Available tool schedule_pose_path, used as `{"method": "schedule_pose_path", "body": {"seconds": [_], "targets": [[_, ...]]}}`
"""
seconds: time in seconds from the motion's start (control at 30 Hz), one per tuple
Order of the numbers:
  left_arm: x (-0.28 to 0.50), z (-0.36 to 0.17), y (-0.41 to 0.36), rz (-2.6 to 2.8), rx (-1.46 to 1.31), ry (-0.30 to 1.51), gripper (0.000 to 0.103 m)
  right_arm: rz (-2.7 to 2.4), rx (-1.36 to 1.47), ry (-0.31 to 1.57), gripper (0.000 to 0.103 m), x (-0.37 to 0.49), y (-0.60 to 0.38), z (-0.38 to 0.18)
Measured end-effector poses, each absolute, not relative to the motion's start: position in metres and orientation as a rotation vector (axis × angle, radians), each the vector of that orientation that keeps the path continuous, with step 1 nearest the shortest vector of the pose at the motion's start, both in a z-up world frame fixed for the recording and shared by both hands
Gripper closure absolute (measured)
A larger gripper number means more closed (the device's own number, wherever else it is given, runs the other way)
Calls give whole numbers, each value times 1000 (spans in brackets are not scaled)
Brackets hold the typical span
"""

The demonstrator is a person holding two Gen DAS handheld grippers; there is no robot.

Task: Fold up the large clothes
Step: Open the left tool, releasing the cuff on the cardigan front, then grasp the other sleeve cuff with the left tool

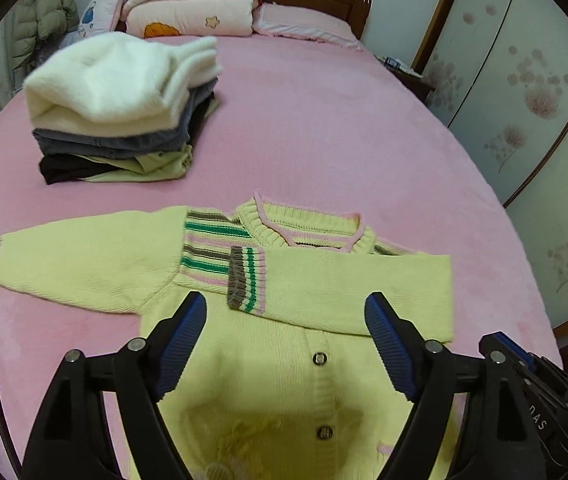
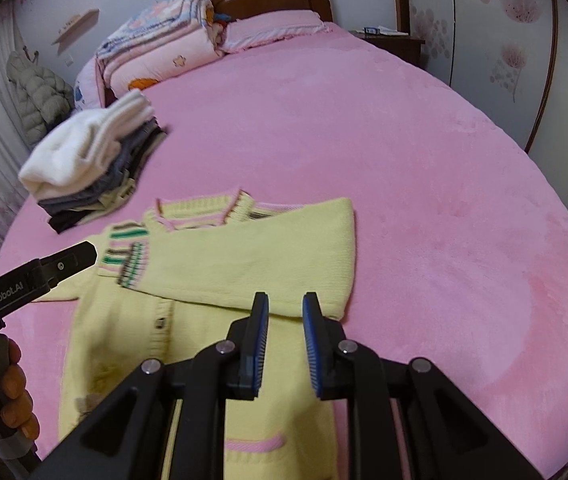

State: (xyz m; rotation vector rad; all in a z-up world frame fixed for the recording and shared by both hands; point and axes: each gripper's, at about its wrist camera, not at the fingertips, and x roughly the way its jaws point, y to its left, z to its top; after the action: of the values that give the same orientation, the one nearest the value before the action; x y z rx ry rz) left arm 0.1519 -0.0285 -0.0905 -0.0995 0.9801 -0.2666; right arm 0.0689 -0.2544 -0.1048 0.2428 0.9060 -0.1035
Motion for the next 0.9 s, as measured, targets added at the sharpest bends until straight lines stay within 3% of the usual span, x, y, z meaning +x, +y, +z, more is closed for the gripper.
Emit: {"method": "schedule_pose_path", "body": {"seconds": [0.07, 0.3, 0.43, 0.9], "targets": [[144, -81, -21, -252, -103, 970, 14, -88, 247, 892, 86, 63, -249, -96], [114, -46, 15, -245, -146, 934, 13, -37, 219, 845, 86, 43, -220, -66], [99, -33, 38, -217, -167, 898, 4, -11, 195, 833, 86, 36, -204, -55], [91, -41, 150, -153, -305, 895, 3, 99, 116, 835, 86, 56, -111, -47]]}}
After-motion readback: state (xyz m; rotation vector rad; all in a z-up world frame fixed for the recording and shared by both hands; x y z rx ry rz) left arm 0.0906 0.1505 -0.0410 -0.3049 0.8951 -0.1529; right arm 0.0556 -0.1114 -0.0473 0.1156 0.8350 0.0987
